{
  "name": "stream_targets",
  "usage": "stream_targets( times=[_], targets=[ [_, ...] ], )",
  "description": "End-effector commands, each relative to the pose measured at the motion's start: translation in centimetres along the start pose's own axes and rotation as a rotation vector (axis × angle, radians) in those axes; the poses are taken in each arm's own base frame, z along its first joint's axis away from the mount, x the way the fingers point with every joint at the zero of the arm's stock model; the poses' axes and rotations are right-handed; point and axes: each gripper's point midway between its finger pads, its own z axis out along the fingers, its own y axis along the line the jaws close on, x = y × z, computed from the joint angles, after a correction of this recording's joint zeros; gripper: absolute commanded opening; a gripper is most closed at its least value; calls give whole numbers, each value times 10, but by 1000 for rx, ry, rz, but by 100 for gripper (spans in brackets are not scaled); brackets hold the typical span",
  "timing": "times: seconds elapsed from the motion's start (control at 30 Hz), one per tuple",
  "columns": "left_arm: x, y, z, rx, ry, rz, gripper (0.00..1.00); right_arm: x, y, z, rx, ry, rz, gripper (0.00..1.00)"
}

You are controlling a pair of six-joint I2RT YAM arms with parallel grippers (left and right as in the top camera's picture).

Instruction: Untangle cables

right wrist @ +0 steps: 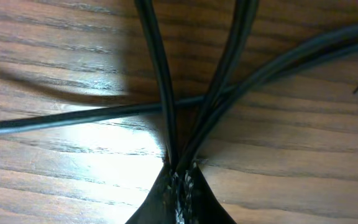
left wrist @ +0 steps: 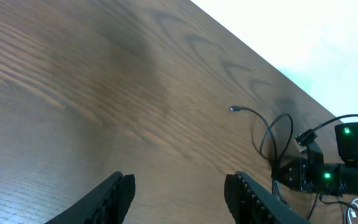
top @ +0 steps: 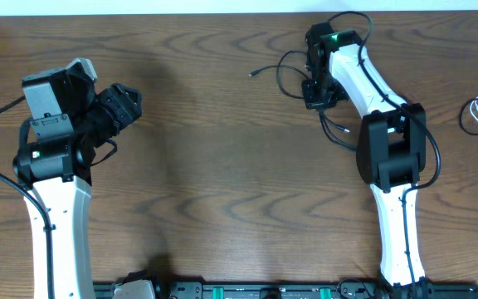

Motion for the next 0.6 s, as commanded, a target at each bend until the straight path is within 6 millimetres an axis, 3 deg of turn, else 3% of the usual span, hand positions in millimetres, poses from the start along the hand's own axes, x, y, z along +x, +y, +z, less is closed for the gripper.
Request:
stream_targets(
  times=[0.0,0.13,0.27,0.43,0.57],
  targets=[
    [-7,-3,-5,-3,-22,21,53,-8,-21,1,45,-7,64,1],
    [-7,-3,-5,-3,-22,21,53,-40,-38,-60,22,-159,111,1],
    [-7,-3,-5,-4,-21,21,53,-72,-75,-139,14,-380,198,1],
    [-7,-3,-5,-3,-22,21,53,-91,-166,-239,166,-689,418,1],
    [-7,-3,-5,-4,-21,21,53,-91,-240,-284,299,-850,569,1]
  ],
)
